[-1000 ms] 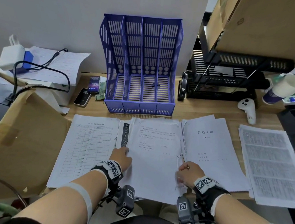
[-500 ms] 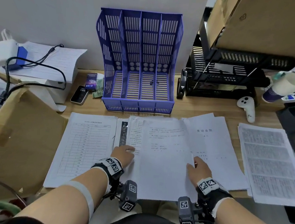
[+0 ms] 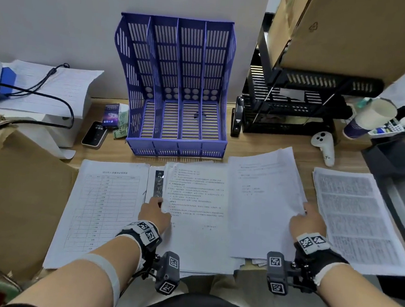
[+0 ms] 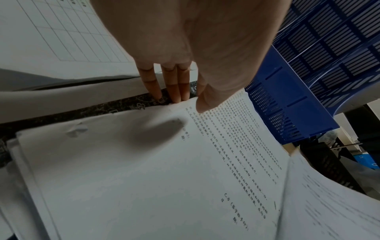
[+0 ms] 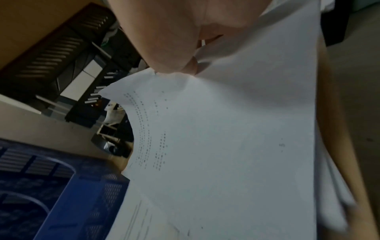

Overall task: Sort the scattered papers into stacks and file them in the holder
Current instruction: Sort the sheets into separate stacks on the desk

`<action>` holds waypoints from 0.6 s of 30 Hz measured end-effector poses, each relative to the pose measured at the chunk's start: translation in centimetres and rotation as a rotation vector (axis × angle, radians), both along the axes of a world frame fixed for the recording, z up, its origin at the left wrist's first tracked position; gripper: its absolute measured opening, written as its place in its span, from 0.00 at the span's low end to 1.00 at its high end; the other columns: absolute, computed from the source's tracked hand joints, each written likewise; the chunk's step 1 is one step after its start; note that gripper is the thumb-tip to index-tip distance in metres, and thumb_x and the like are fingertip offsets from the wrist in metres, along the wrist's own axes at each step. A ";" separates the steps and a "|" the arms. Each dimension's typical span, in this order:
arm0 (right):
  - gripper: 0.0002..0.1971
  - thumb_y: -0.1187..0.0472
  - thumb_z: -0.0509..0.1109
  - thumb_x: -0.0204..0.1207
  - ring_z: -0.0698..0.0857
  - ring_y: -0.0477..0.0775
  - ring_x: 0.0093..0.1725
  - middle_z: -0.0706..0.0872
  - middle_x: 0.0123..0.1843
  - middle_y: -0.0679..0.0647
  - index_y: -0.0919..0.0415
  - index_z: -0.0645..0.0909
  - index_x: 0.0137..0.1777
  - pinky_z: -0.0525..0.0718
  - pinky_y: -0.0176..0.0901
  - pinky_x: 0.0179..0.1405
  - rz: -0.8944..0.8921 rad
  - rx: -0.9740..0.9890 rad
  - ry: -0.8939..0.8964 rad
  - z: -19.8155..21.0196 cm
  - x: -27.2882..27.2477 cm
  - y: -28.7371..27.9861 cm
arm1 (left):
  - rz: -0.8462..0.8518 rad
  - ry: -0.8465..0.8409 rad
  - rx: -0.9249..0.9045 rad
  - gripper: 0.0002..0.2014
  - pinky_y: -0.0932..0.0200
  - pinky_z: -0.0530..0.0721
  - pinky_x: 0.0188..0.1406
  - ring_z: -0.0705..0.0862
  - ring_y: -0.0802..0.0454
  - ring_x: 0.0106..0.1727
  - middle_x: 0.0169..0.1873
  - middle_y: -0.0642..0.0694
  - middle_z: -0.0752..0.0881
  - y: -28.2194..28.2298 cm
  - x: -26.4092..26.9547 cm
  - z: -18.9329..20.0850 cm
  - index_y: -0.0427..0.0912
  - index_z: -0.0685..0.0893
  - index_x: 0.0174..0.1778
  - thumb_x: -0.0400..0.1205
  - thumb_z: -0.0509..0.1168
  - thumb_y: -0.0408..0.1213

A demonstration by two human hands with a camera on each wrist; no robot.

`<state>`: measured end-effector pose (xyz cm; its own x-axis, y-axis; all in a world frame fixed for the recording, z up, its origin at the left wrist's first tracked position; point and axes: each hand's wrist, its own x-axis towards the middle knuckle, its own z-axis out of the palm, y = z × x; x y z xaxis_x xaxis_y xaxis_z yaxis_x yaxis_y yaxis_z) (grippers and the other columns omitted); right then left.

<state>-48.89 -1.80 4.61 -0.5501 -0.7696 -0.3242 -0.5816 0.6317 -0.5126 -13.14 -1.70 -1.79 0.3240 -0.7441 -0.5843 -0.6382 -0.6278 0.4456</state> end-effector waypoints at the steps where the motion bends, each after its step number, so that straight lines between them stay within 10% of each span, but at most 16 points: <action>1: 0.18 0.74 0.57 0.79 0.76 0.61 0.45 0.85 0.56 0.66 0.64 0.81 0.64 0.75 0.45 0.47 0.000 -0.017 0.022 0.4 -0.8 -0.4 | 0.006 -0.008 -0.005 0.26 0.52 0.84 0.53 0.85 0.41 0.55 0.58 0.38 0.84 -0.1 -0.1 -0.1 0.43 0.74 0.74 0.78 0.67 0.33; 5: 0.15 0.73 0.57 0.76 0.81 0.66 0.46 0.85 0.52 0.64 0.54 0.80 0.51 0.84 0.55 0.49 -0.038 -0.034 0.089 1.1 -2.4 -1.9 | 0.029 -0.014 -0.009 0.24 0.56 0.80 0.43 0.85 0.43 0.50 0.56 0.38 0.85 -0.3 -0.2 0.0 0.43 0.76 0.72 0.78 0.66 0.33; 10: 0.19 0.68 0.65 0.76 0.74 0.68 0.67 0.76 0.67 0.65 0.54 0.76 0.66 0.72 0.63 0.66 -0.065 -0.050 0.216 0.9 -0.2 -2.3 | 0.038 -0.011 -0.012 0.25 0.56 0.79 0.44 0.83 0.45 0.48 0.57 0.38 0.85 -0.4 -0.2 0.1 0.42 0.76 0.74 0.79 0.65 0.32; 14: 0.15 0.67 0.62 0.79 0.82 0.59 0.51 0.84 0.60 0.61 0.58 0.78 0.64 0.79 0.45 0.50 0.204 0.065 -0.157 -0.7 3.3 -1.7 | 0.024 -0.005 -0.041 0.24 0.58 0.78 0.45 0.81 0.46 0.47 0.61 0.38 0.85 -0.2 -0.4 0.7 0.43 0.77 0.75 0.80 0.62 0.29; 18: 0.22 0.62 0.66 0.79 0.86 0.59 0.53 0.84 0.66 0.63 0.68 0.75 0.72 0.83 0.49 0.55 0.354 0.336 -0.368 -2.3 7.2 -0.4 | 0.005 0.076 -0.064 0.25 0.59 0.81 0.49 0.84 0.48 0.49 0.64 0.40 0.85 0.0 -0.5 1.2 0.46 0.79 0.74 0.81 0.60 0.28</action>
